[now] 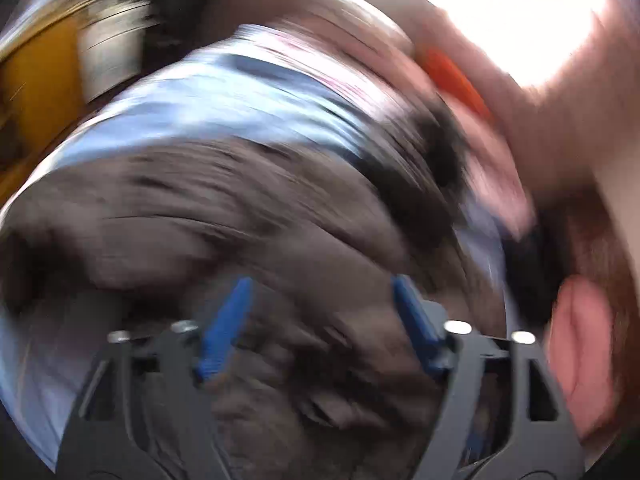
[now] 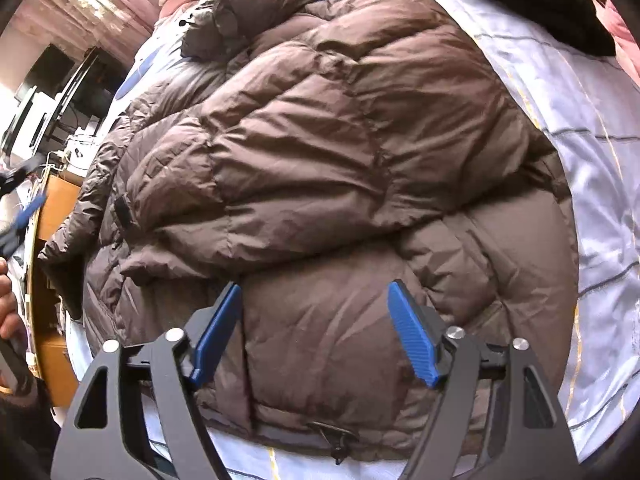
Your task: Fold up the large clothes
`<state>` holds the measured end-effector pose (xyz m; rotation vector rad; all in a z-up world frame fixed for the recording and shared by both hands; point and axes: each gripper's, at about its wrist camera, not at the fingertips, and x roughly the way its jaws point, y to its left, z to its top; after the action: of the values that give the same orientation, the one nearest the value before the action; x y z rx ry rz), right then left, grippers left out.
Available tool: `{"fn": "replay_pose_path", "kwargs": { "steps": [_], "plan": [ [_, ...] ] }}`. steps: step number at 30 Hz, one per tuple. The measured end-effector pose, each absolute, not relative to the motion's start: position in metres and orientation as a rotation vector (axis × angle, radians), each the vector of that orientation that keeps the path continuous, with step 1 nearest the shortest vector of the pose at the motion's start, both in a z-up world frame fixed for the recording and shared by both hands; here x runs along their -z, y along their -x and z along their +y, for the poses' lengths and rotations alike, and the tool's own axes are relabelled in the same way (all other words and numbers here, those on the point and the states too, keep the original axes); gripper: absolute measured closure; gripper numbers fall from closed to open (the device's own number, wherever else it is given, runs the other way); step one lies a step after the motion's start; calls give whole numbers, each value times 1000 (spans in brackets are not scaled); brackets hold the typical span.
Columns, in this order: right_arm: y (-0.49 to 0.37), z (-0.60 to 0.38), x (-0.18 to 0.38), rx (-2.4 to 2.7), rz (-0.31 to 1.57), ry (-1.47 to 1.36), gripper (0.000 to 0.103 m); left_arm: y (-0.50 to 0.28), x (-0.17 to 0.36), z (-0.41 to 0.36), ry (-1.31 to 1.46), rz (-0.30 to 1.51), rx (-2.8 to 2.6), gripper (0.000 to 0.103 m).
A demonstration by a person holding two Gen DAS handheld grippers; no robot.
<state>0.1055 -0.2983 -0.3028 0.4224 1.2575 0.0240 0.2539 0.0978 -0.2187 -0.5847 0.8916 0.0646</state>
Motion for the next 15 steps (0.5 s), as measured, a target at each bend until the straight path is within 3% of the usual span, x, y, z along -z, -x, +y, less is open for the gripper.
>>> {"fn": "replay_pose_path", "kwargs": {
  "steps": [3, 6, 13, 14, 15],
  "plan": [
    [-104, -296, 307, -32, 1279, -441, 24, -206, 235, 207, 892, 860, -249, 13],
    [-103, -288, 307, -36, 1285, -407, 24, -169, 284, 291, 1271, 856, -403, 11],
    [-107, -271, 312, -48, 1294, -364, 24, -175, 363, 331, 1534, 918, -422, 11],
    [-106, -270, 313, -53, 1298, -362, 24, -176, 365, 332, 1508, 917, -411, 22],
    [-106, -268, 313, -58, 1301, -358, 24, -178, 365, 332, 1479, 904, -418, 58]
  ]
}}
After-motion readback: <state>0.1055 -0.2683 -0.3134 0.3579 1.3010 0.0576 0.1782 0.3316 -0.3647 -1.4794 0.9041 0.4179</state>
